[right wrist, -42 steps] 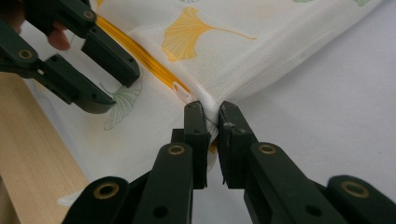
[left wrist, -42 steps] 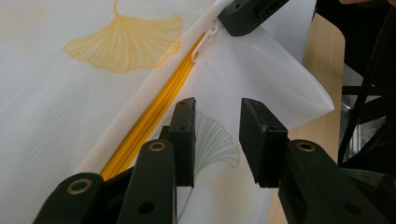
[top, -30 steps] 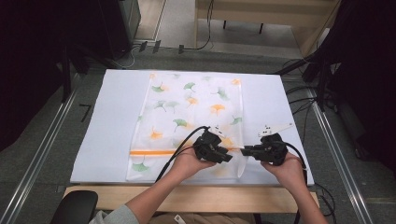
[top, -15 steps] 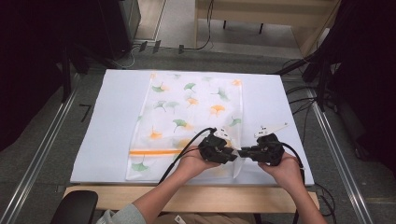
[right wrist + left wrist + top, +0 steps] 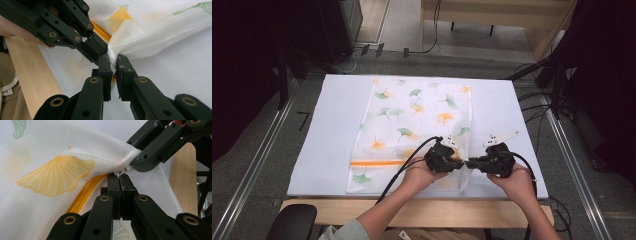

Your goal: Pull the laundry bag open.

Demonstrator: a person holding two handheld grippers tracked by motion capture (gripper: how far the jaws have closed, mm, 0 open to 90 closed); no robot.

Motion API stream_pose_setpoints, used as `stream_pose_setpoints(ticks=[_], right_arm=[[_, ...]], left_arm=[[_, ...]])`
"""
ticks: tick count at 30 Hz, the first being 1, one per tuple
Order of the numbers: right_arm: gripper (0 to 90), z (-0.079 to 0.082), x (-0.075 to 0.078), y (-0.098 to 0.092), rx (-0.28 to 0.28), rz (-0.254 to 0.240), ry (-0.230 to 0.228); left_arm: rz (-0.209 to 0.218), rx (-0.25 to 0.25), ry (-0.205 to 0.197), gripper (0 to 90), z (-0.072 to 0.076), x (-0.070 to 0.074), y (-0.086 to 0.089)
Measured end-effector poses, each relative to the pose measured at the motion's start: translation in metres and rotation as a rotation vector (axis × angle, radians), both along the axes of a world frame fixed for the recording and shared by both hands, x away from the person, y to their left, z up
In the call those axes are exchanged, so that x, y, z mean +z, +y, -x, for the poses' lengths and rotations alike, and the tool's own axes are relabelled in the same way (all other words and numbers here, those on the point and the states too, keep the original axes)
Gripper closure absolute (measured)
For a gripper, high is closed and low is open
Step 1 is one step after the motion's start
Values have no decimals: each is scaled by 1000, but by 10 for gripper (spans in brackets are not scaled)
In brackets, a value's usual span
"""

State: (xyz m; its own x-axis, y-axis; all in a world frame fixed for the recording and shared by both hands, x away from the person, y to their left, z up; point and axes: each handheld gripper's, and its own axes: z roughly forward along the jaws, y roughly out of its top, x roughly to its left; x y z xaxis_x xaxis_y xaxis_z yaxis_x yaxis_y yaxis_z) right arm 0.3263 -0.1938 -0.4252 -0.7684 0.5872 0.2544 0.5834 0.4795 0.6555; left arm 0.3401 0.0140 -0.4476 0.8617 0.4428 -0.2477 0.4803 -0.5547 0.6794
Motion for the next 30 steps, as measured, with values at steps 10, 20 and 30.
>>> stream_pose_setpoints(ticks=[10, 20, 30], right_arm=[[851, 2, 1, 1, -11, 4, -1], [852, 3, 2, 0, -34, -2, 6], [856, 2, 1, 1, -33, 4, 19]], left_arm=[[-5, 32, 39, 900, 1, 3, 2], [0, 60, 60, 900, 3, 4, 0], [-5, 85, 120, 900, -3, 2, 2]])
